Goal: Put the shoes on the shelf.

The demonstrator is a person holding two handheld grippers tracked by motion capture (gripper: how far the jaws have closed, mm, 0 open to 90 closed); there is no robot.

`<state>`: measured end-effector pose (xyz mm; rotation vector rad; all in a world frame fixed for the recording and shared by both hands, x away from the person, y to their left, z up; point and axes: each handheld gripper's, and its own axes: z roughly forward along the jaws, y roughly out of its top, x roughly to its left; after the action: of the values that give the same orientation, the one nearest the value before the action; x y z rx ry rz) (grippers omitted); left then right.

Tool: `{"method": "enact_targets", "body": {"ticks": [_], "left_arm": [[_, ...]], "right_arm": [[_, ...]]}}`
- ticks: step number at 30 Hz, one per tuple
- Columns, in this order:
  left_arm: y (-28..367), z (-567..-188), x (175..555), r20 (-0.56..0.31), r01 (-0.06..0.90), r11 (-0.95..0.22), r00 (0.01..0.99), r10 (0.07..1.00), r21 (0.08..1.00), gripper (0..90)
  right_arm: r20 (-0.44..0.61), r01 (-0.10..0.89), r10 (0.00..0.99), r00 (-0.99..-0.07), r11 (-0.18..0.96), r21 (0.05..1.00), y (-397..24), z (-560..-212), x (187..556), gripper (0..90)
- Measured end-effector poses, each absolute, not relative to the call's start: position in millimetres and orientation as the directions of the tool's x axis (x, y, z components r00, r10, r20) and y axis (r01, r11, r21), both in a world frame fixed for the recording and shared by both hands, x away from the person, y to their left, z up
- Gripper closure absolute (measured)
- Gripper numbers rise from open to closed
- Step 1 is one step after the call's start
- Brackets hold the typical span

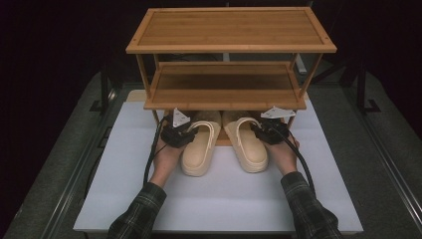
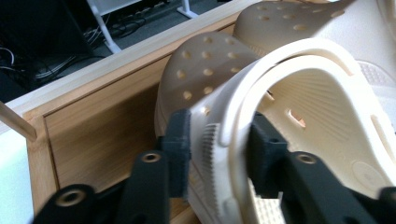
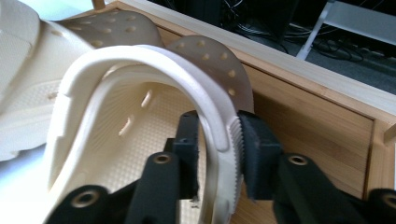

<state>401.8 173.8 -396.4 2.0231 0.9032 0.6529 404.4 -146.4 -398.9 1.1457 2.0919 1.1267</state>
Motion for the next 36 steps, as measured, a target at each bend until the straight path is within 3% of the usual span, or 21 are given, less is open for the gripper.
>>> {"method": "enact_targets", "body": {"ticks": [10, 18, 25, 36], "left_arm": [[192.0, -383.6, 385.1, 0.075, 0.378, -0.400, 0.643, 0.762, 0.835, 32.2], [212.6, -383.7, 356.9, 0.010, 0.394, -0.392, 0.695, 0.719, 0.831, 14.1], [225.5, -395.5, 331.7, -0.030, 0.403, -0.399, 0.733, 0.679, 0.824, 2.1], [220.3, -427.6, 318.7, -0.012, 0.396, -0.484, 0.783, 0.622, 0.780, 0.0]], "right_arm": [[0.074, 0.477, 0.815, -0.575, 0.260, 0.840, -157.6, -382.9, 389.4, 31.7], [0.082, 0.489, 0.799, -0.596, 0.280, 0.826, -167.5, -381.7, 364.5, 9.2], [0.111, 0.490, 0.754, -0.647, 0.301, 0.818, -183.5, -395.3, 341.1, 2.2], [0.119, 0.502, 0.708, -0.696, 0.362, 0.785, -189.0, -428.9, 327.2, 1.1]]}}
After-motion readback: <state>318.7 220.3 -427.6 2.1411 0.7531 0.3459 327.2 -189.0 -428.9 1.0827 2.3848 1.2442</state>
